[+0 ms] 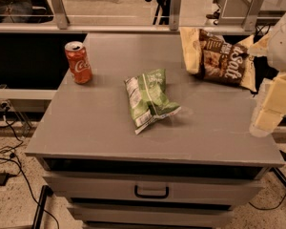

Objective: Pick green jalapeno chip bag

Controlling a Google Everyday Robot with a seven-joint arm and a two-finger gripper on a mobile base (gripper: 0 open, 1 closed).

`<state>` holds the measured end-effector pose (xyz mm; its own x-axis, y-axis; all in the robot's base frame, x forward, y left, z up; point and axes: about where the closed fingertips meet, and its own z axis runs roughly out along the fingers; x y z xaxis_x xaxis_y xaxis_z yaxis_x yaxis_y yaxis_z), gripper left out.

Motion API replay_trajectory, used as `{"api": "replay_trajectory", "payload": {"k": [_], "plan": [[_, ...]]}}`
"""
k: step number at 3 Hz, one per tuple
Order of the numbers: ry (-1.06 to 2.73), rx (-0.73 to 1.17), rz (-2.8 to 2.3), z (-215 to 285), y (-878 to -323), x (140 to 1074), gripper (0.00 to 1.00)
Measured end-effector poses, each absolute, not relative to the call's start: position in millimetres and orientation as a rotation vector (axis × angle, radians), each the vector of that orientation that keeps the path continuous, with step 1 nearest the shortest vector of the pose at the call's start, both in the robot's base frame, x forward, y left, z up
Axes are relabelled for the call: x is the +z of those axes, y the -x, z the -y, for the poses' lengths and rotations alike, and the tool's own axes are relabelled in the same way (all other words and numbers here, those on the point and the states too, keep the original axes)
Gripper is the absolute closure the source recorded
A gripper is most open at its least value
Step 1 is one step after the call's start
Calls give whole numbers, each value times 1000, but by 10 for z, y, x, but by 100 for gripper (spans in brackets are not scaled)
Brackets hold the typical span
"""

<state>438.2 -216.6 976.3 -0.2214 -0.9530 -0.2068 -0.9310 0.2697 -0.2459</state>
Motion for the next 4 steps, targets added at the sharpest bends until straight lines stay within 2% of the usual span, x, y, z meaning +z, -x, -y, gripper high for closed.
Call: {"api": "replay_trajectory", "payload": {"k": [2,4], "plan": [[1759,-70,-2197,2013,-4524,9693,0],[1843,47,-2119,1412,-5091,9168,0]]}}
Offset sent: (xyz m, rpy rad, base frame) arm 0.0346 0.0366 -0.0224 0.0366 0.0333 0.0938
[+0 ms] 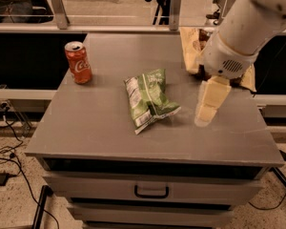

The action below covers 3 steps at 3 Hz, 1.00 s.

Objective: Pick green jalapeno chip bag

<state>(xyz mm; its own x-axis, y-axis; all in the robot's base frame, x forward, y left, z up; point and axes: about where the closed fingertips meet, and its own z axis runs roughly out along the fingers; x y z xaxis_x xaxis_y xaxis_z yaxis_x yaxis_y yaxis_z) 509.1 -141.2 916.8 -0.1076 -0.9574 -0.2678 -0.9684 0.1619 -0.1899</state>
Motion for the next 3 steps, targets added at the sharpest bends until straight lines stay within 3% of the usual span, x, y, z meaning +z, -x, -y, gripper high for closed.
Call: {"api": "replay_trajectory", "payload": {"k": [3], "plan": [[1826,111,-2177,821,-5489,8677,0]]}}
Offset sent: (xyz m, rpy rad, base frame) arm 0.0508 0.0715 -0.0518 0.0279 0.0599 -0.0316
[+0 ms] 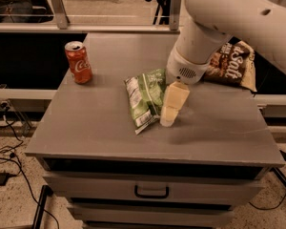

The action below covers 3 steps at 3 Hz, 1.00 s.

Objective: Pick green jalapeno chip bag

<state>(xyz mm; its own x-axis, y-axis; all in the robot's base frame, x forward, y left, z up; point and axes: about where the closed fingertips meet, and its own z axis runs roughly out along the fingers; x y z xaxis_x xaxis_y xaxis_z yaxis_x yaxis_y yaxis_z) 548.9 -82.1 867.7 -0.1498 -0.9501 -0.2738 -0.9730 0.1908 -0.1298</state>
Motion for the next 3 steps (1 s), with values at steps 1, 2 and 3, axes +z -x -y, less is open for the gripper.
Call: {"api": "replay_trajectory", "payload": {"k": [1,2,3], "plan": [[1826,112,-2178,810,-5487,8672,16],[1828,112,-2177,804,-5485,8667,39],[1830,112,-2176,794,-5483,8662,63]]}}
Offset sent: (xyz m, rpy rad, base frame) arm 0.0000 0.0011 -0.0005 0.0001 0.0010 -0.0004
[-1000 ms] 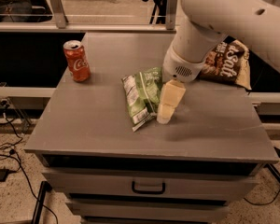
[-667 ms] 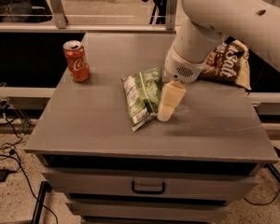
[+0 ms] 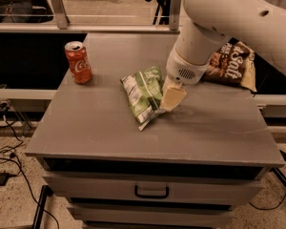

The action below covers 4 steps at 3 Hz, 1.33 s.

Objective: Pick green jalapeno chip bag

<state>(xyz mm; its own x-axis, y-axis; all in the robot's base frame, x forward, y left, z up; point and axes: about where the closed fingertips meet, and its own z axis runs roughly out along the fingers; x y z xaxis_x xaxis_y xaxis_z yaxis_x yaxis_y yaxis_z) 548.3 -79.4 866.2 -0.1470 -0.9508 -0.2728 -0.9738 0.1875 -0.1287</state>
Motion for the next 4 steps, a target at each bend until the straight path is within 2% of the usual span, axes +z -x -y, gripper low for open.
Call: {"api": "replay_trajectory", "payload": {"k": [1,2,4], "plan": [[1833,112,-2175,785,-5481,8656,87],[1819,172,-2160,797,-5472,8786,100],[1755,153,-2070,905,-5371,9463,100]]}}
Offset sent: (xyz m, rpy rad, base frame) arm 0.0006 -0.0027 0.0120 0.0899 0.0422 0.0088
